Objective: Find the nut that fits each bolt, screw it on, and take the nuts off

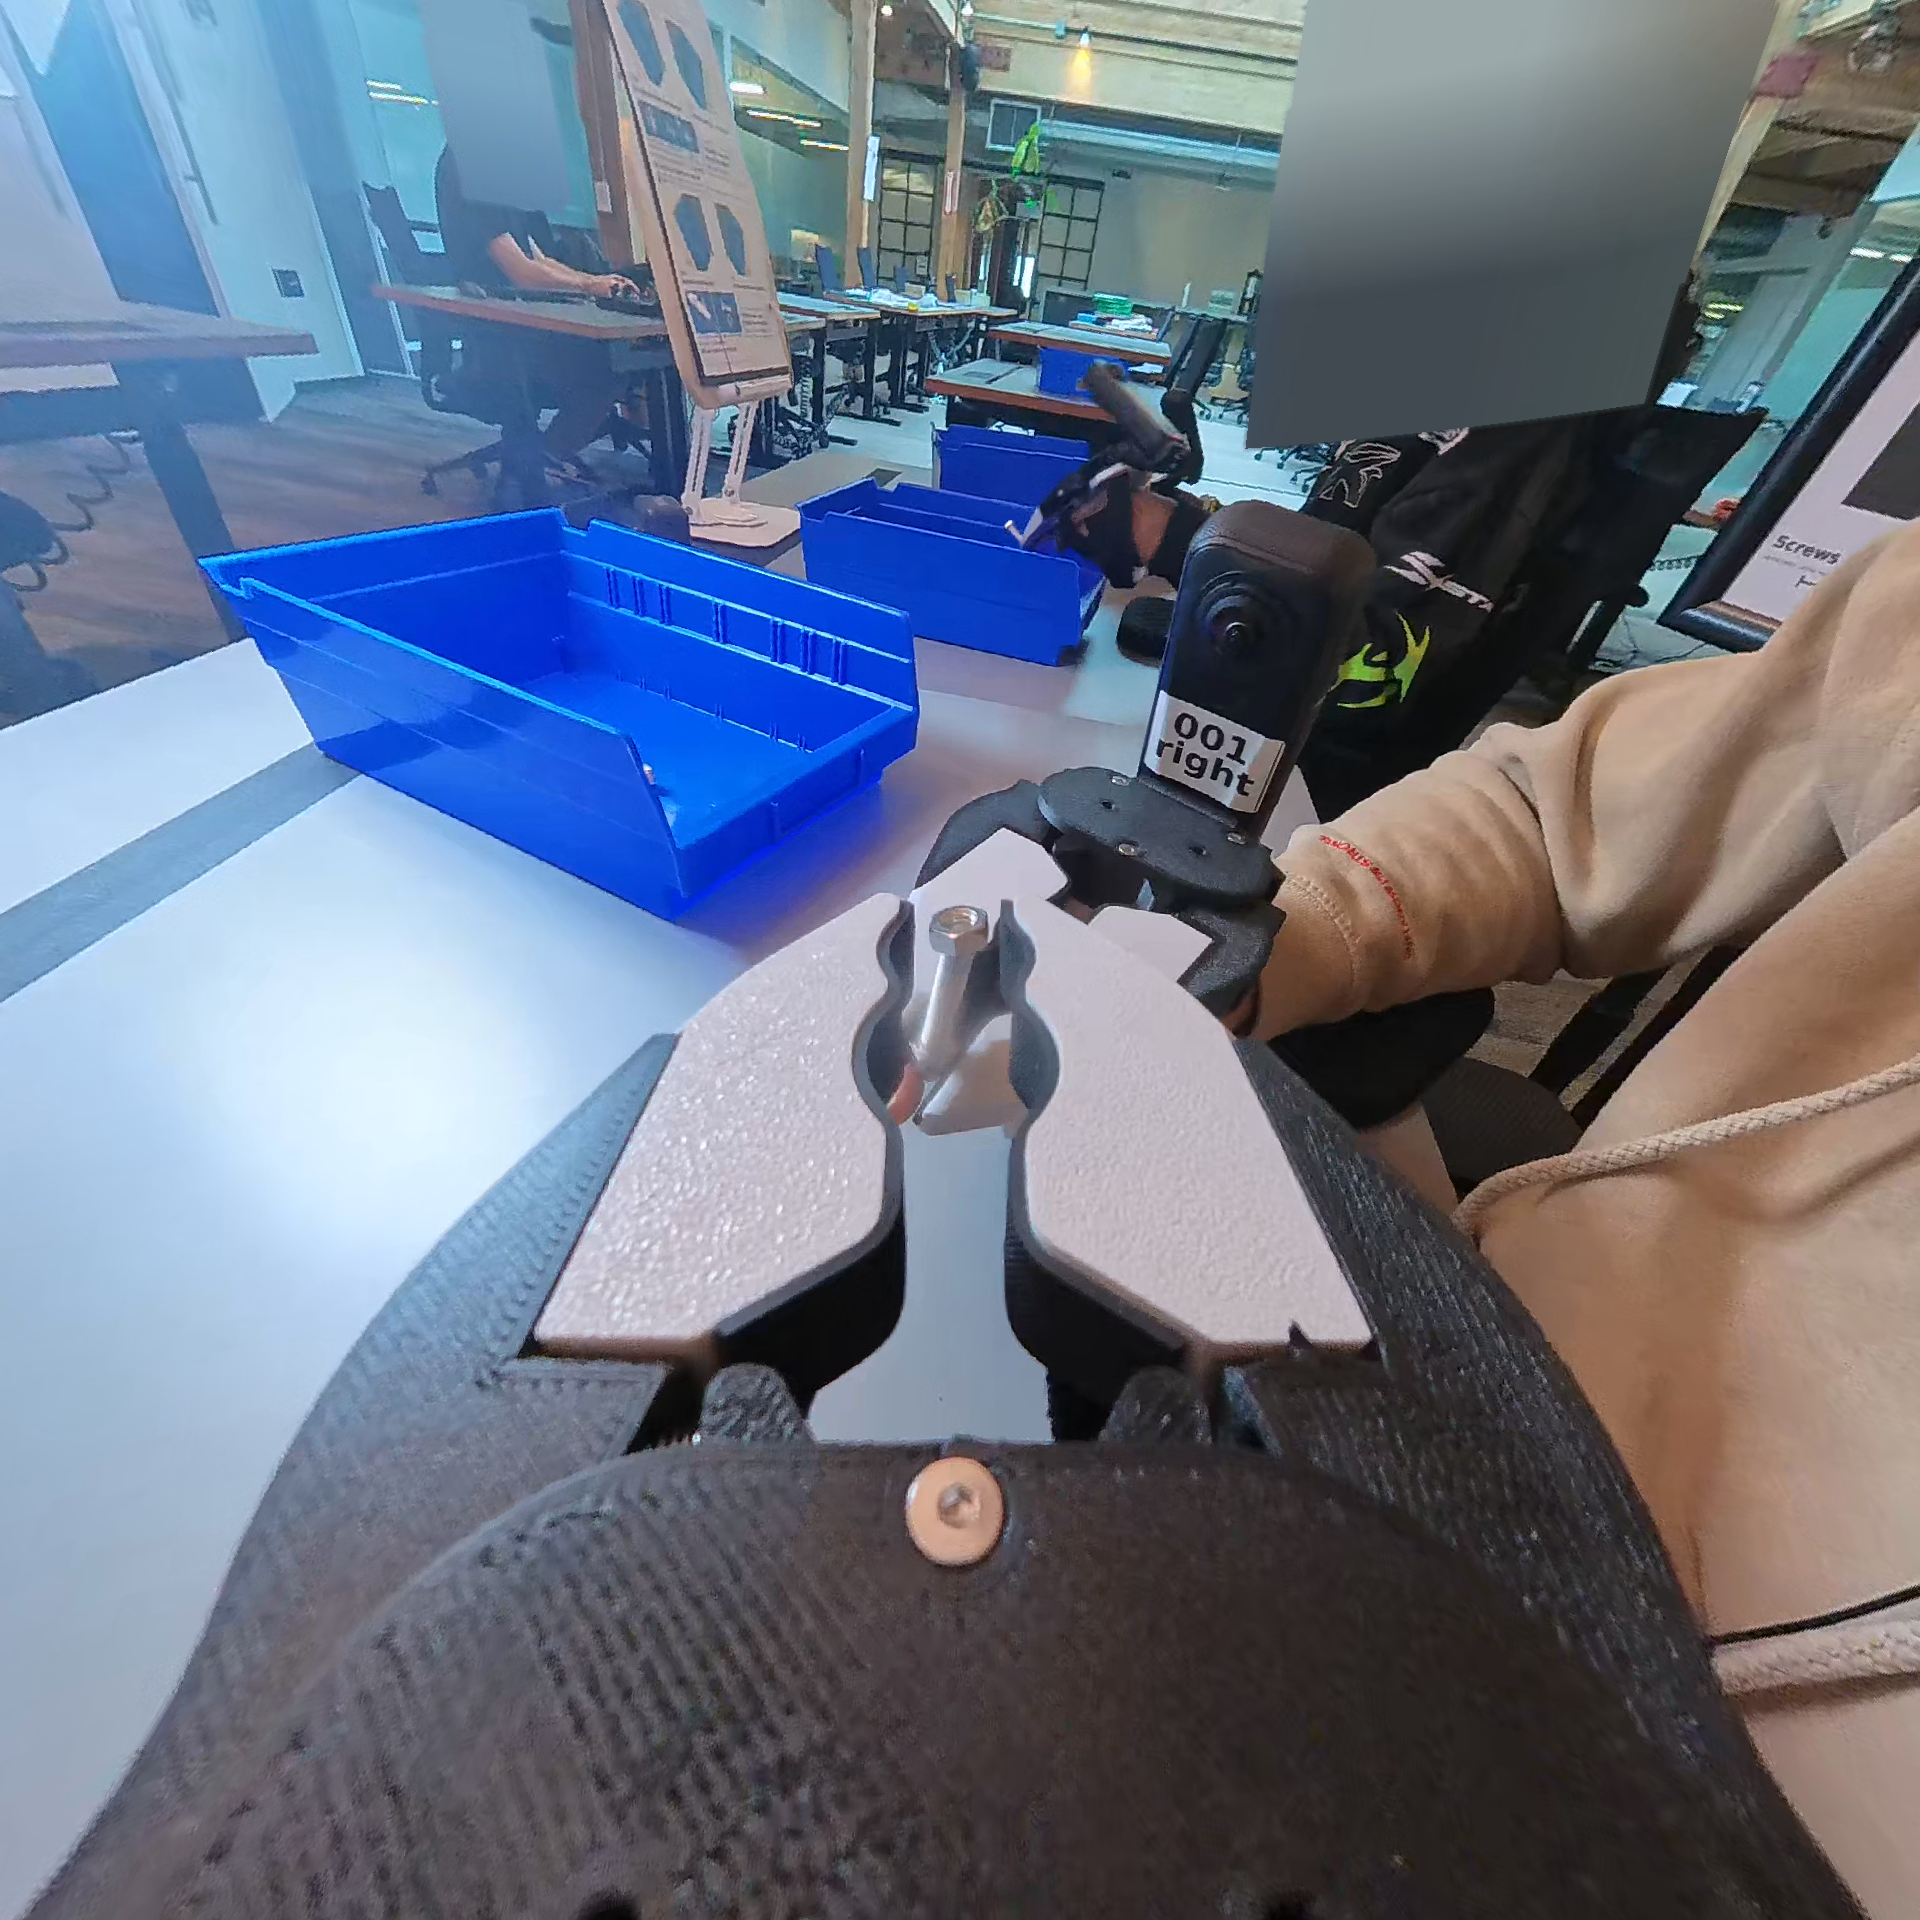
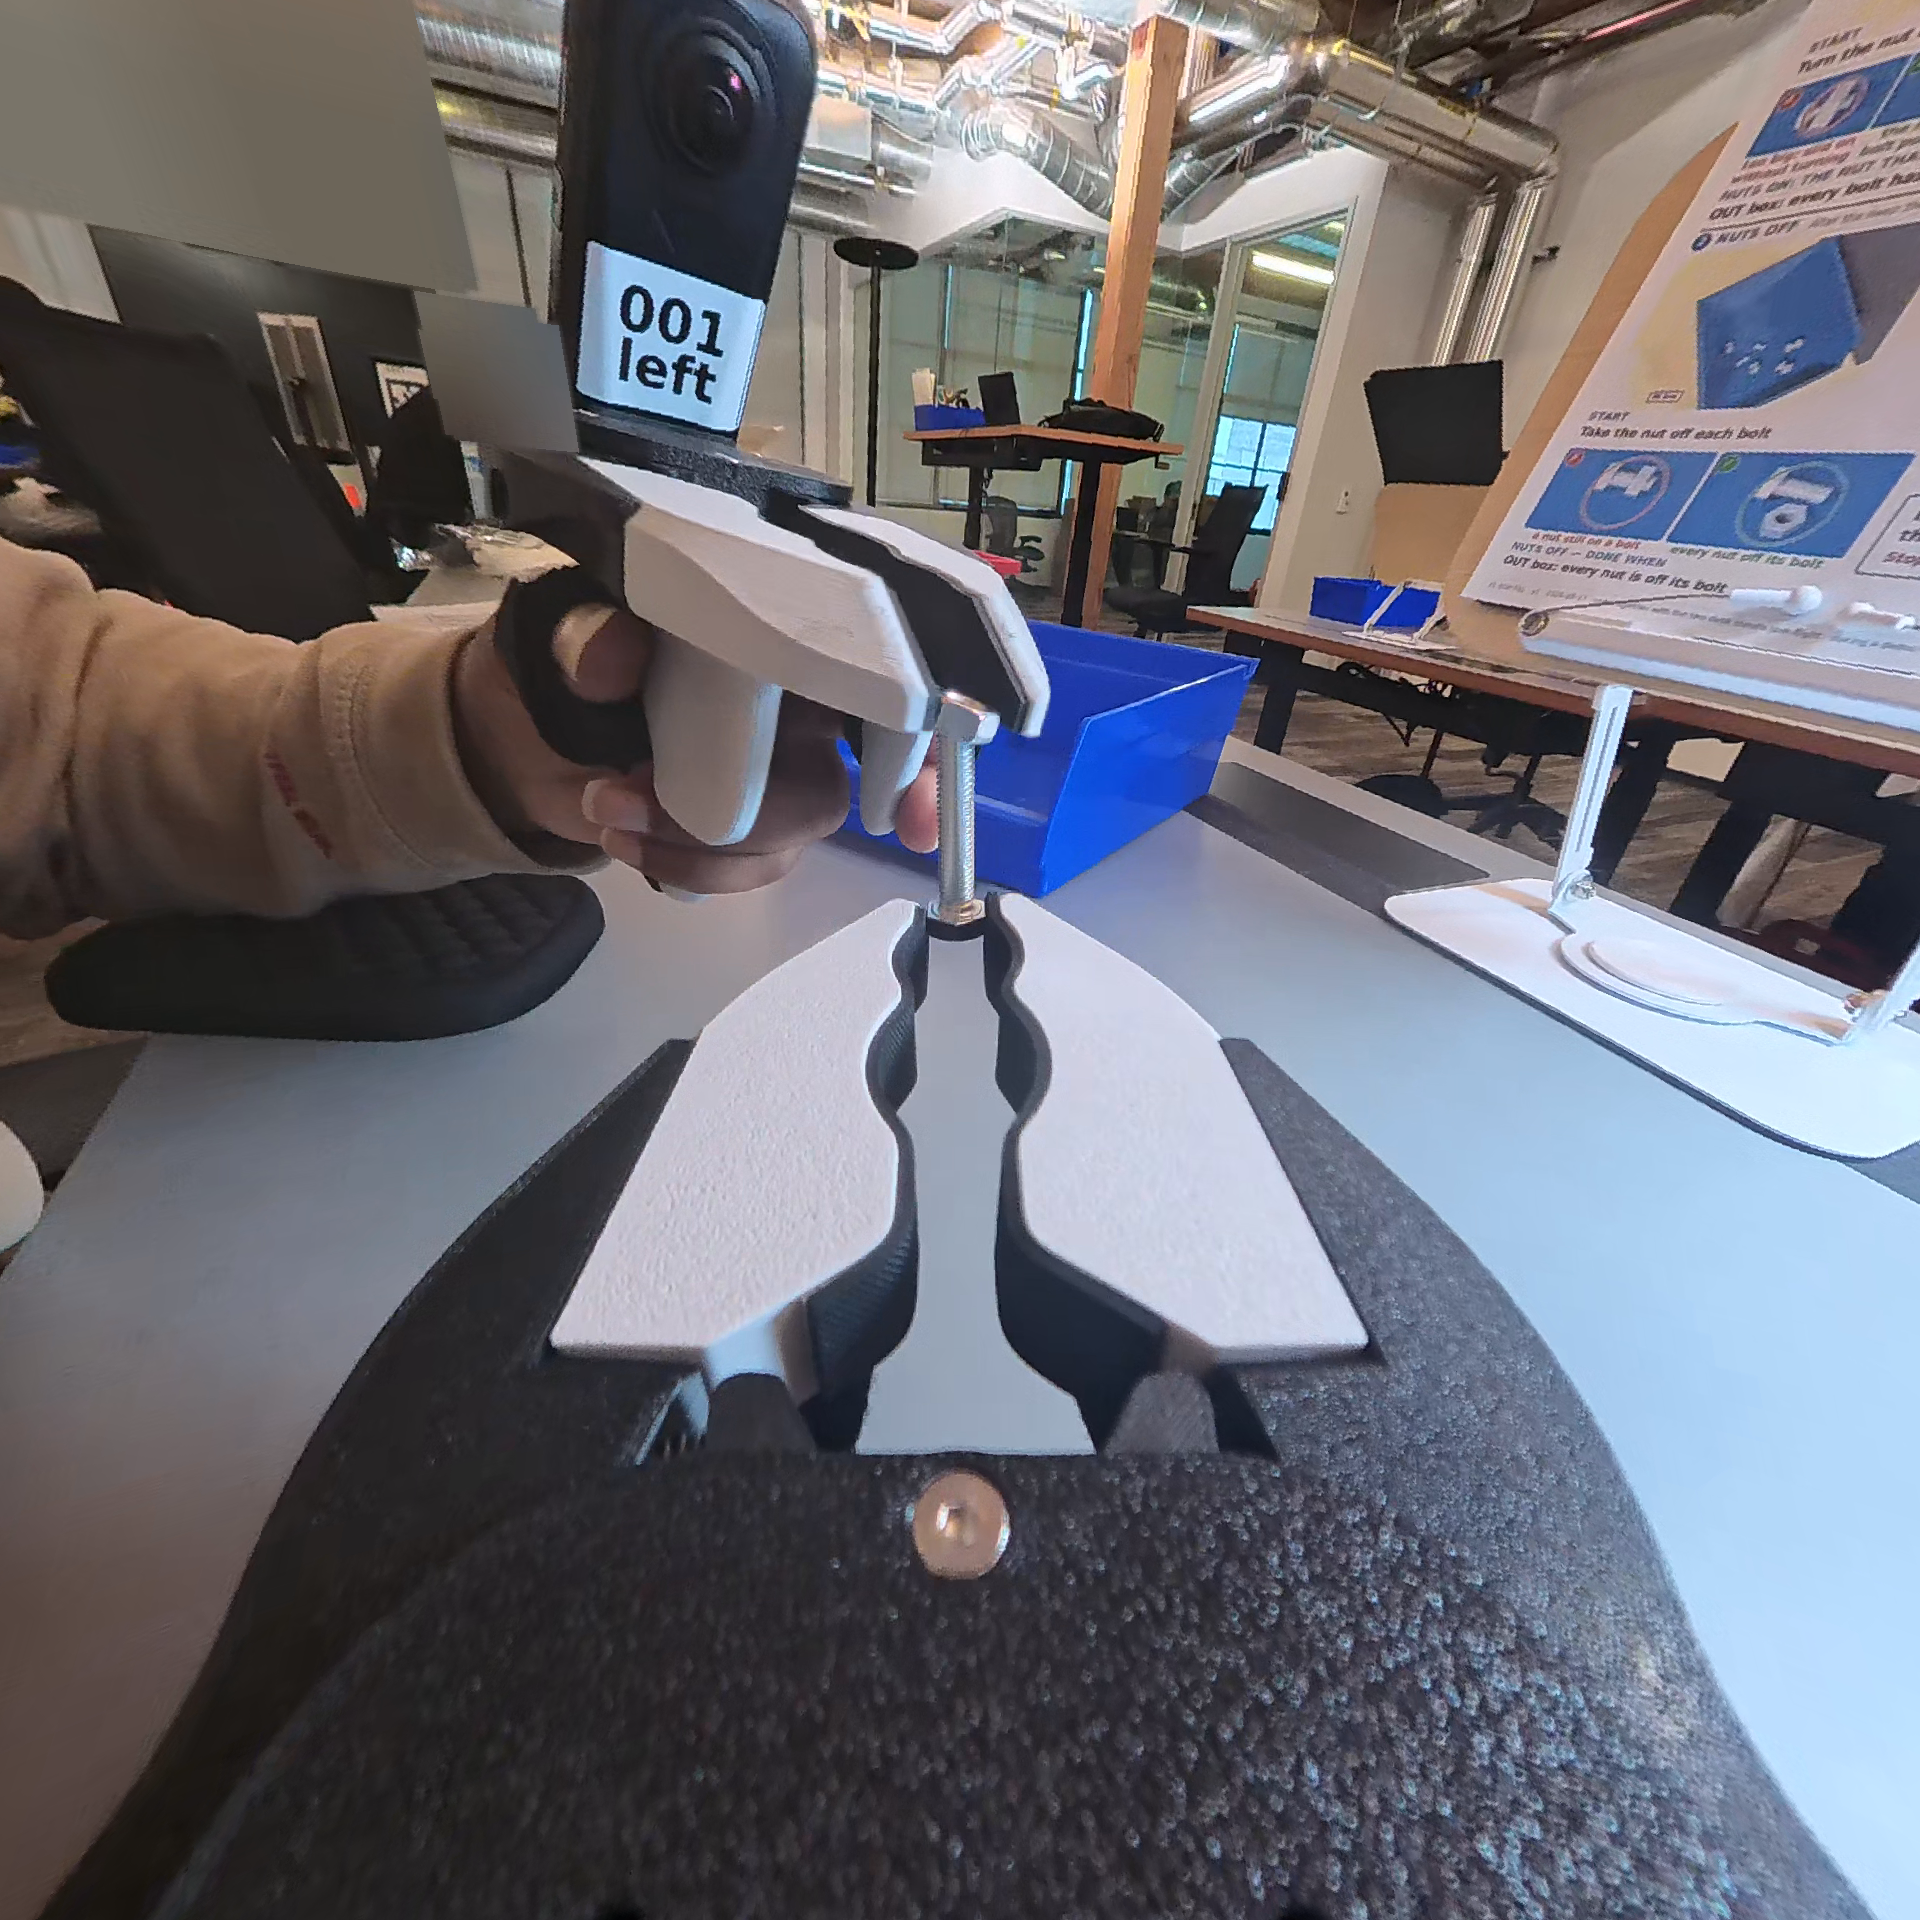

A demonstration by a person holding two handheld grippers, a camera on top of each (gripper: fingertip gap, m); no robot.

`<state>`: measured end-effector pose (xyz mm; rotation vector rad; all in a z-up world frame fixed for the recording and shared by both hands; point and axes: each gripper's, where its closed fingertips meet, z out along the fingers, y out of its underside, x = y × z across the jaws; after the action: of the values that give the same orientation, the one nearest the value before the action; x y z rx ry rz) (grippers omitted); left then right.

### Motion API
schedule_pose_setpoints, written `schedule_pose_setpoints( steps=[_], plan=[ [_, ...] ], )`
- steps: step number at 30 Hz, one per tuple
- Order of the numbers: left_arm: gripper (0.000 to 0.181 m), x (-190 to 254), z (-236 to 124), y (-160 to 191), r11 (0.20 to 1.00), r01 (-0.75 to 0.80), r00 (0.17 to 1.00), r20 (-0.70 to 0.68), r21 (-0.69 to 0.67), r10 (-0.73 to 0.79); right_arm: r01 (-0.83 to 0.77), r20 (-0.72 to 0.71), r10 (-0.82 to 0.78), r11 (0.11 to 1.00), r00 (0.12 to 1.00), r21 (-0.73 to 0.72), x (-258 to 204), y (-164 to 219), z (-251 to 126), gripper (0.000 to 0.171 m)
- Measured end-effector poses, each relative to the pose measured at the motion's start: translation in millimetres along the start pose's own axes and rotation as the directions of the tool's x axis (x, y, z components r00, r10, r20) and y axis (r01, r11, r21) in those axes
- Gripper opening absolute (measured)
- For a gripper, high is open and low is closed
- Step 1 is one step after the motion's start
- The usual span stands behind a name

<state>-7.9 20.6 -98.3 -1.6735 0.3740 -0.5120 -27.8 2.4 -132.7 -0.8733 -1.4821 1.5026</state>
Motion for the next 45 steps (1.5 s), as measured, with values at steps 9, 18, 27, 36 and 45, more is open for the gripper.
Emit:
schedule_pose_setpoints(
  steps=[9,18,27,36,45],
  plan=[
    [0.011,2,0,1,0.999,-0.053,0.998,0.014,0.009,0.053,-0.011,0.002,0.011,1.0,1.0,-0.004,0,0,0,0.01],
    [0.01,6,-2,-3,0.985,-0.165,0.986,0.017,0.051,0.164,-0.048,0.052,0.047,0.999,0.998,0.021,-6,-4,-1,0.01],
    [0.01,19,-6,-6,0.98,-0.174,0.98,-0.078,0.095,0.181,-0.052,0.123,0.04,0.994,0.992,0.092,-17,-17,-4,0.01],
    [0.01,19,-10,-12,0.981,-0.16,0.982,-0.087,0.109,0.17,-0.052,0.125,0.042,0.996,0.991,0.077,-18,-15,-3,0.01],
    [0.01,-12,-22,-9,0.988,-0.129,0.992,-0.001,0.088,0.13,-0.05,0.098,0.045,0.998,0.994,0.045,-11,-10,-2,0.01]
  ],
)
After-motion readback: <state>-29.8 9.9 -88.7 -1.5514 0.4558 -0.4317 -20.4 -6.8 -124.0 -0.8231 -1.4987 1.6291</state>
